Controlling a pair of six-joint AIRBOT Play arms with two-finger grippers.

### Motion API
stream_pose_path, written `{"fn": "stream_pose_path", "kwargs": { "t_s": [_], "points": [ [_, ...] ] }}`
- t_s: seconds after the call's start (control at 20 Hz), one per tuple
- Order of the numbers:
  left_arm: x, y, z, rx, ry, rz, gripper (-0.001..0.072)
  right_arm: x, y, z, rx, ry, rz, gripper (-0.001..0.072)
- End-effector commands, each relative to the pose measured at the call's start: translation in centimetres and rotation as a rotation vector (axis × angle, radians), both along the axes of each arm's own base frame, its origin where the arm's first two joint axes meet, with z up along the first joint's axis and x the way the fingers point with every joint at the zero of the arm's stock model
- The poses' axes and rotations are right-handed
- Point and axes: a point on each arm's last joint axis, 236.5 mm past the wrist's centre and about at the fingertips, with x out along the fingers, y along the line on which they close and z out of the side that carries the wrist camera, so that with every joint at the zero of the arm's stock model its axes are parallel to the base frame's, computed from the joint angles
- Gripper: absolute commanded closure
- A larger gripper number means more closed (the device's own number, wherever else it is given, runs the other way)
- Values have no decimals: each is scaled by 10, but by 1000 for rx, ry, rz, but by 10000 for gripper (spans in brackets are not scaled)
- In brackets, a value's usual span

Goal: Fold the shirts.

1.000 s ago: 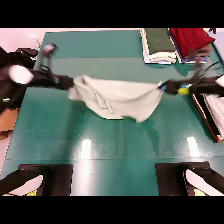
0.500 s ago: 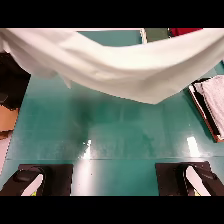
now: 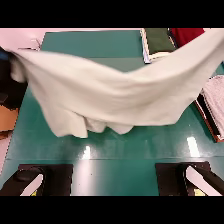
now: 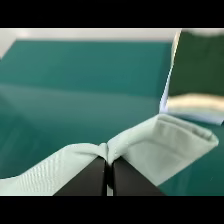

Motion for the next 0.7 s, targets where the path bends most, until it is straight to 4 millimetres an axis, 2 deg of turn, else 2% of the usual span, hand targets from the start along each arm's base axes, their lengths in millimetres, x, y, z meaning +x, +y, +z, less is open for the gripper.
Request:
{"fn": "stream_pose_path", "kwargs": {
  "t_s": [0.0, 0.05, 0.15, 0.2, 0.25, 0.3, 0.35, 0.4, 0.45, 0.55, 0.65],
  "points": [
    [38, -6, -128, 26, 290, -8, 684, 45, 6, -131, -31, 376, -12, 694],
    [55, -5, -158, 24, 328, 12, 684, 56, 11, -173, -59, 472, -1, 694],
    [93, -3, -204, 37, 346, 38, 684, 78, 27, -231, -54, 582, 33, 693],
    [114, -2, -220, 37, 335, 59, 683, 92, 33, -249, -47, 599, 36, 693],
    [136, 3, -230, 32, 302, 90, 683, 105, 35, -260, -44, 600, 35, 693],
    [153, 6, -234, 25, 269, 118, 682, 119, 35, -266, -42, 591, 29, 683],
    [170, 13, -235, 13, 246, 149, 615, 131, 34, -266, -41, 580, 28, 493],
    [181, 22, -231, -2, 235, 179, 351, 140, 32, -262, -37, 569, 20, 261],
    [191, 35, -226, -26, 236, 220, 244, 145, 29, -255, -37, 564, 24, 242],
    [197, 68, -212, -45, 235, 284, 244, 141, 25, -244, -25, 574, 41, 243],
    [184, 105, -218, -68, 313, 347, 244, 125, 18, -246, -45, 613, 68, 253]
  ]
}}
